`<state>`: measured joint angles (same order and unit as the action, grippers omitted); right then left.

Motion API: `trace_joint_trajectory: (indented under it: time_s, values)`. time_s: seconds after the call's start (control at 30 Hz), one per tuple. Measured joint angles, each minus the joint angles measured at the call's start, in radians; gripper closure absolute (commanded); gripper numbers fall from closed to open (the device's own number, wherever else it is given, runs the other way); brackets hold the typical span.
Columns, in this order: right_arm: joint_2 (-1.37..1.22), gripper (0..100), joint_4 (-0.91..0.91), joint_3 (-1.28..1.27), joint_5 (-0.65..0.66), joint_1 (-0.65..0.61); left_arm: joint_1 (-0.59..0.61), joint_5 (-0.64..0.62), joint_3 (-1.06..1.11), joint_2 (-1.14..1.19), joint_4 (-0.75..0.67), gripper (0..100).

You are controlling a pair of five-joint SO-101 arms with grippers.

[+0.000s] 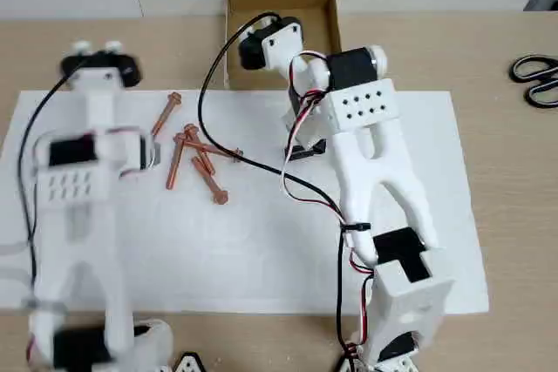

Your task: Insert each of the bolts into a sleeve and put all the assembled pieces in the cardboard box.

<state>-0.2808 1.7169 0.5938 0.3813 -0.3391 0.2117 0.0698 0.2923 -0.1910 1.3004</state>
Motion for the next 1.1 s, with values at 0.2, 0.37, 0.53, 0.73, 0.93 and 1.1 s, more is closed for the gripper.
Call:
trace_joint_trajectory:
  time_s: [0.2, 0.37, 0.53, 0.73, 0.93, 1.1]
  values:
    - [0.005, 99.5, 0.003, -0.008, -0.037, 0.075, -0.026, 0.101, -0.520, 0.506, 0.193, 82]
    - [0.009, 99.5, 0.006, -0.069, -0.041, 0.092, -0.028, 0.114, -1.023, 0.876, 0.336, 82]
    - [0.009, 99.5, 0.006, -0.083, -0.069, 0.089, -0.031, 0.120, -1.468, 1.135, 0.420, 82]
    - [0.009, 99.5, 0.006, -0.083, -0.072, 0.089, -0.037, 0.121, -1.677, 1.318, 0.427, 82]
    - [0.009, 99.5, 0.006, -0.083, -0.072, 0.089, -0.037, 0.121, -1.708, 1.366, 0.413, 82]
    - [0.009, 99.5, 0.006, -0.083, -0.086, 0.089, -0.035, 0.121, -1.708, 1.366, 0.373, 82]
